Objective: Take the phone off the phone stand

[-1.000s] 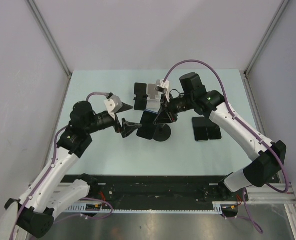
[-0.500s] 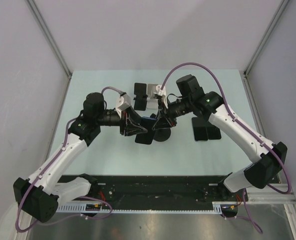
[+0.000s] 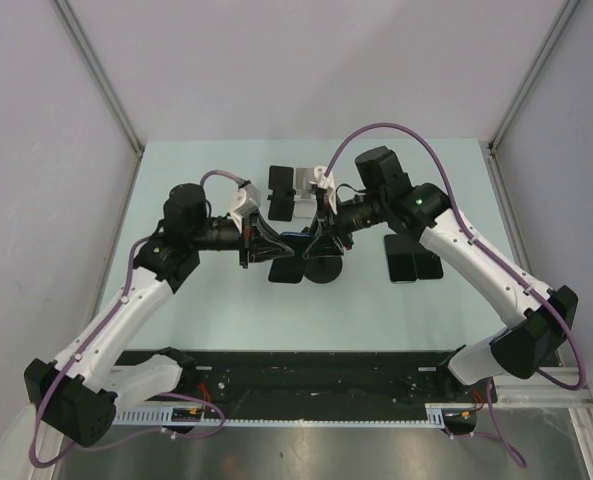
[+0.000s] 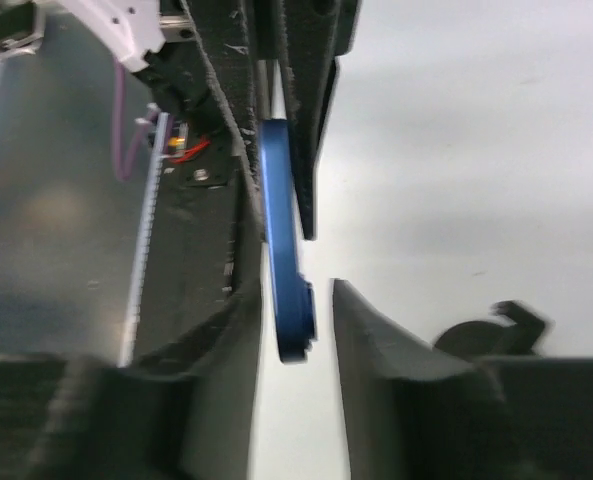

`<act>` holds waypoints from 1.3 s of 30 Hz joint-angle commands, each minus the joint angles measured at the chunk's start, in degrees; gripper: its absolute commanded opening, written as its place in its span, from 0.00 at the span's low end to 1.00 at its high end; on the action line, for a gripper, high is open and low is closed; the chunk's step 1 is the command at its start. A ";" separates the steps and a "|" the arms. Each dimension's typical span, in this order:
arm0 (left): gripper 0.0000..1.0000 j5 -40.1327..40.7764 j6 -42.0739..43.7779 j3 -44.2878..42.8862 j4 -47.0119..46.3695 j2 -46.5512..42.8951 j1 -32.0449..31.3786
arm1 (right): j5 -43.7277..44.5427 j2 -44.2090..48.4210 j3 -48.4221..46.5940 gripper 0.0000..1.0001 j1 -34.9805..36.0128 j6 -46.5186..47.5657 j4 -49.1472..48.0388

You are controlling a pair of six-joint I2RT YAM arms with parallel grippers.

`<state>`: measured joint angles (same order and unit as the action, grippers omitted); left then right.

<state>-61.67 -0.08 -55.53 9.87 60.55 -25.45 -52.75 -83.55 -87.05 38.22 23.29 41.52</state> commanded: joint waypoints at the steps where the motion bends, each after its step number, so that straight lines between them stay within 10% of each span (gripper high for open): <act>1: 0.00 11.18 0.87 -3.97 -1.26 -5.27 0.05 | 1.07 4.27 0.38 0.54 -2.18 -7.36 -11.70; 7: 0.00 27.81 -7.29 -4.15 -5.11 -9.57 0.05 | 11.76 7.96 3.19 0.99 -2.97 -13.70 -20.67; 15: 0.01 53.22 -33.05 4.29 -19.53 -14.41 -1.18 | 34.80 9.72 7.32 1.00 5.28 -17.40 -31.22; 27: 0.00 57.01 -38.95 4.64 -21.29 -13.89 -2.85 | 55.90 5.85 7.42 1.00 17.50 -20.30 -40.37; 39: 0.00 56.75 -39.91 4.55 -21.91 -12.83 -4.52 | 57.67 2.08 4.17 1.00 18.91 -21.71 -39.06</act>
<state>-5.69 -37.74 -50.30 -6.11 47.90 -29.17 3.27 -80.14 -79.59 56.31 2.52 2.76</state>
